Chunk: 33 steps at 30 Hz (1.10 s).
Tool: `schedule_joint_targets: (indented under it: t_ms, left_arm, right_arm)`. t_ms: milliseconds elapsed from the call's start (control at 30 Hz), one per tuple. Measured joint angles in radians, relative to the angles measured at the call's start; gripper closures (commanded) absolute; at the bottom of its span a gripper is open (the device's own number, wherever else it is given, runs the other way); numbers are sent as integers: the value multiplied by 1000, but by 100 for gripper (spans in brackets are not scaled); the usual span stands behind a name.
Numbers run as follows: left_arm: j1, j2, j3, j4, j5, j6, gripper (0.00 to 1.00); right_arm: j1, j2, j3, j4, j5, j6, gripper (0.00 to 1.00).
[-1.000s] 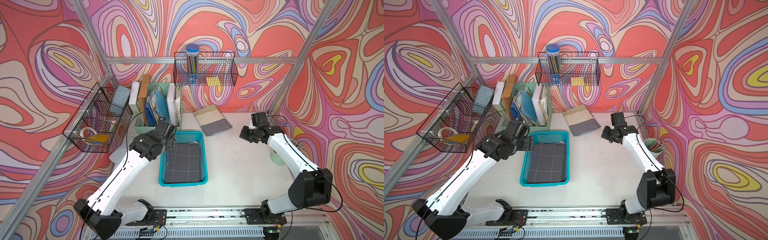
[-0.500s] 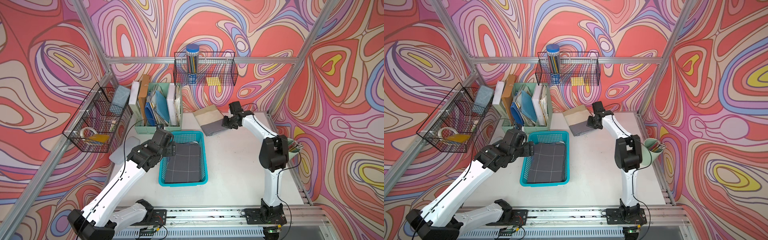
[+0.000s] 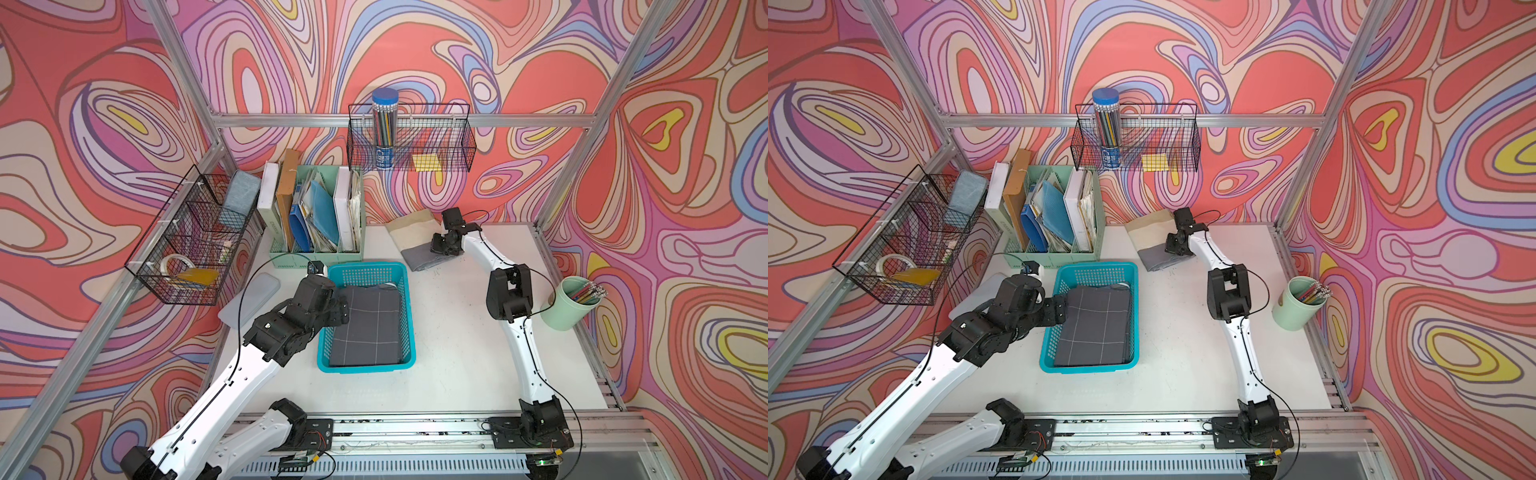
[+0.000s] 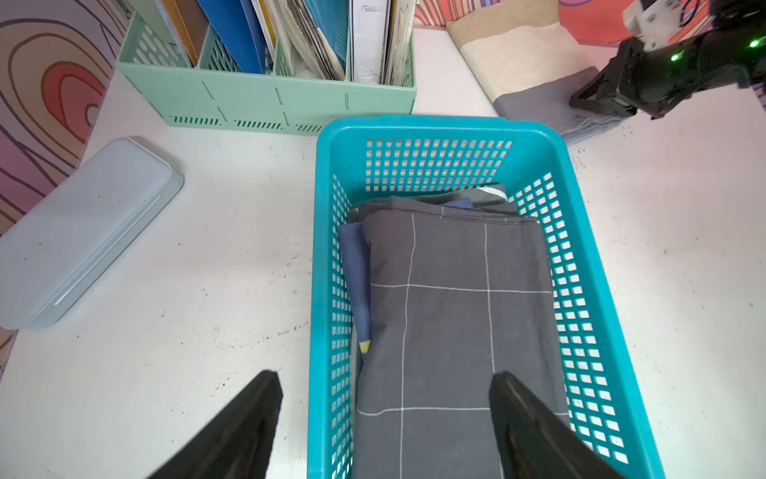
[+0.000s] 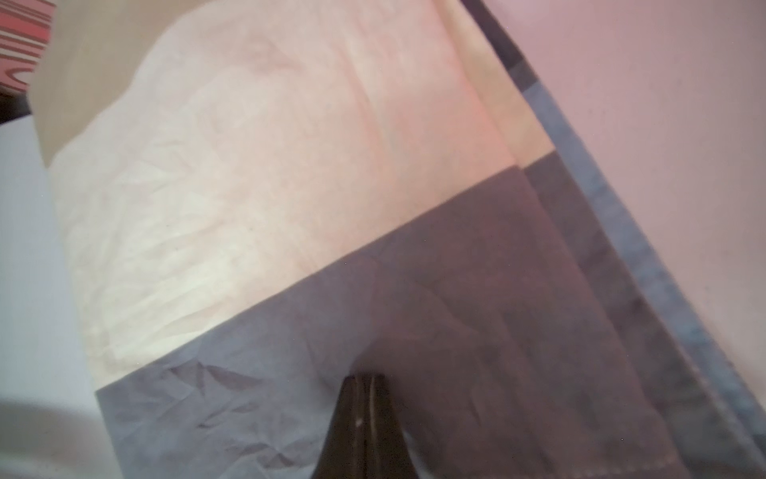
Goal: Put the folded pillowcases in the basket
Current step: Move the pillowcase to the center of the board.
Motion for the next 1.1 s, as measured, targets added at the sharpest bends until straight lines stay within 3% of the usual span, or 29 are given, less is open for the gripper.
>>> schedule_joint_targets:
  t_ms: [100,400,633,867,1100]
  left_arm:
    - [0,23,4,11,26,-7,18]
    - [-10,150,73,37,186,-61,26]
    - [-161,315,210,42,229,-63,27]
    - [-324,517,332,64,240,-72,27]
    - [-384,594,381,88,248,-96,27]
  right_arm:
    - [1,-81,-147,57,18,3,100]
    - [6,-493,-809,146,115,44,100]
    - [9,-837,-1224,85,180,84,100]
    - [9,-1232,-1335,-93,265,123,100]
    - [9,-1324,-1317,-184,254,146,100]
